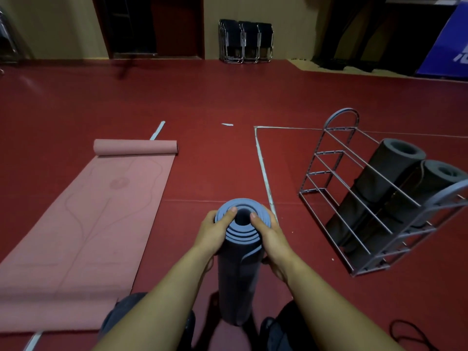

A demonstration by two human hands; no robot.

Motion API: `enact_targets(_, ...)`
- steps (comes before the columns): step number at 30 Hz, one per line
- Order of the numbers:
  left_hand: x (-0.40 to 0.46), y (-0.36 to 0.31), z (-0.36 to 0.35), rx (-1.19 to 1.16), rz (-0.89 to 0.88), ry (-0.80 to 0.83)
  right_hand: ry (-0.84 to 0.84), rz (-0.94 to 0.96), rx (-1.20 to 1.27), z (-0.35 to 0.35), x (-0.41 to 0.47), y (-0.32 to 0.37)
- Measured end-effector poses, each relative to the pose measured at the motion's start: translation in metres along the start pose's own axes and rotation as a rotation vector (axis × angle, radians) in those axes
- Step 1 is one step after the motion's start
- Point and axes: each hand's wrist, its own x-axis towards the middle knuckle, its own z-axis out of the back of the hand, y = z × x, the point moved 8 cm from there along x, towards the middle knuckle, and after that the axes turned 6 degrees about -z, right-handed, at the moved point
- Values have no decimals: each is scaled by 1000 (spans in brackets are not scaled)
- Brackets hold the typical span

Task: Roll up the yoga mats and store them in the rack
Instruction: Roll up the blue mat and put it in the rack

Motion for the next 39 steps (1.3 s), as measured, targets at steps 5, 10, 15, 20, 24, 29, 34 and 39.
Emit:
enact_targets(5, -9, -6, -13, -27, -29, 51, -44, 12, 13, 4, -5, 1)
enact_targets(10, -16, -7, -17, -35, 23, 89, -122, 69, 11, 11, -6, -1)
enact_targets(15, -25, -4, -20, -62, 13, 47, -142, 113, 6, 17, -17, -2)
enact_targets(20, -28, -6, -12, -71, -43, -42, 7, -2, -118, 13, -26, -2)
enact_targets(24, -27, -14, -21, -74, -192, -54, 47, 14, -98, 21, -24, 10)
enact_targets(29, -12, -20, -46, 123, -316, -44, -56, 185, -3, 51, -7, 22)
enact_targets(34, 1, -22, -71, 244, -434, 87, -207, 347, -114, 77, 8, 21)
enact_targets(39, 24, -4, -93, 127, -307, 138, -293, 399, -177, 103, 21, -2)
